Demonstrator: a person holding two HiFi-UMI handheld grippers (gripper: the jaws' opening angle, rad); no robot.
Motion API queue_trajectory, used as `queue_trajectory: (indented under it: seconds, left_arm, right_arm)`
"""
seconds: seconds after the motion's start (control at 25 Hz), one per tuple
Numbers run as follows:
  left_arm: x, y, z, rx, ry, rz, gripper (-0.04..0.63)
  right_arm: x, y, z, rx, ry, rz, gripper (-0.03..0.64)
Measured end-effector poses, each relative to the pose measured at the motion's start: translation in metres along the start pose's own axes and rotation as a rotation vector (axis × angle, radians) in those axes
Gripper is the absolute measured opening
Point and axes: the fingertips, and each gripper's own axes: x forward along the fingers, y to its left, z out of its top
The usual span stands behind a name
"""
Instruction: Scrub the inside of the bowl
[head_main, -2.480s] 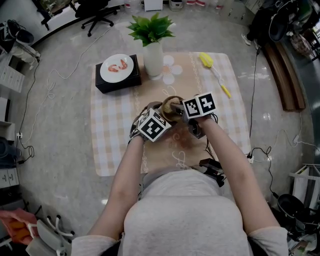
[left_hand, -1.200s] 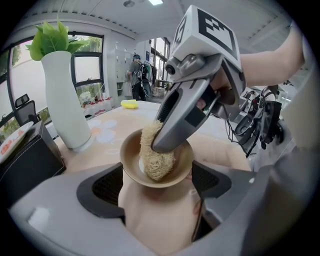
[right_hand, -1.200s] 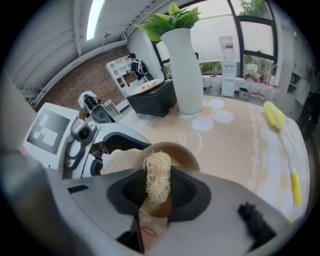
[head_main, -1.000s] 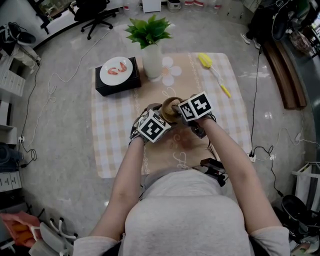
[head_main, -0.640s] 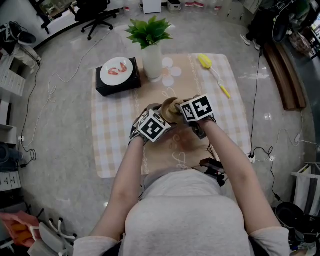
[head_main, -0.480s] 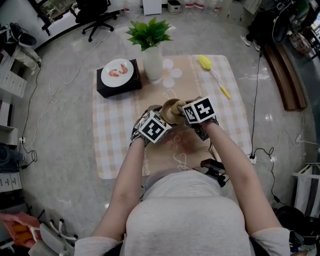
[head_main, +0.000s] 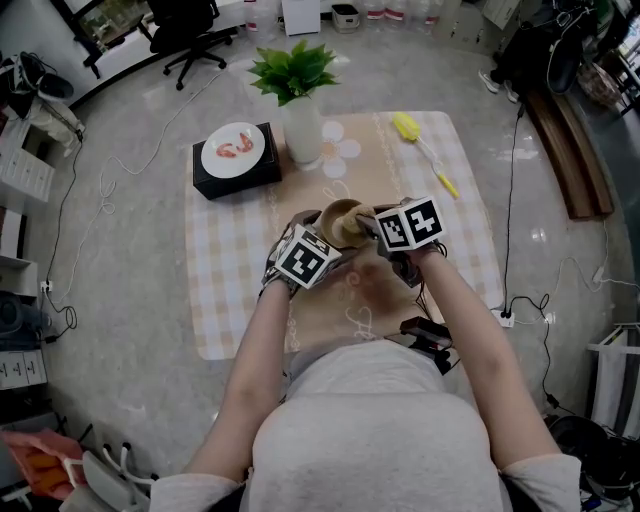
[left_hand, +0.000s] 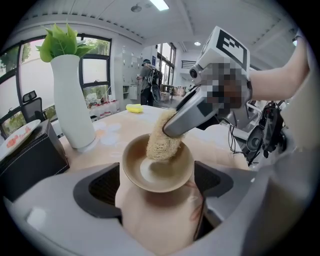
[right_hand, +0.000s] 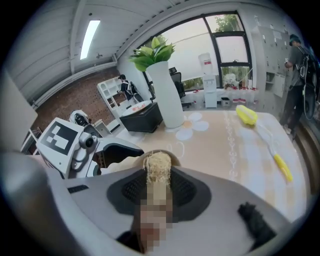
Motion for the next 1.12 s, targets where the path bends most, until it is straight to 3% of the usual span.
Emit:
queue_trajectory:
  seconds: [0.44,0.76,0.88,1.12]
  left_arm:
    - [-0.015,-0.001,0.003,0.000,-0.037,0.039,0.567]
    - [-0.039,-0.008,0.027,-0.037,-0.125,0.125,0.565]
    - [-0.048,-0.007,0.038,-0.069,-0.182,0.168,0.544]
    - [-0.067,-0.009,0.061,-0.158,-0.305,0.240,0.394]
  right_arm:
    - [-0.030,0.008,0.021,0.063,-0.142,0.064,0.103]
    - [-0.048,0.018,0.029,0.047,-0.207,0.110,0.103]
    - [-0.057,0.018,0.034,0.071,-0.258,0.116,0.103]
    - [-0.079,0.017,0.042,0.093,-0.359,0.119,0.103]
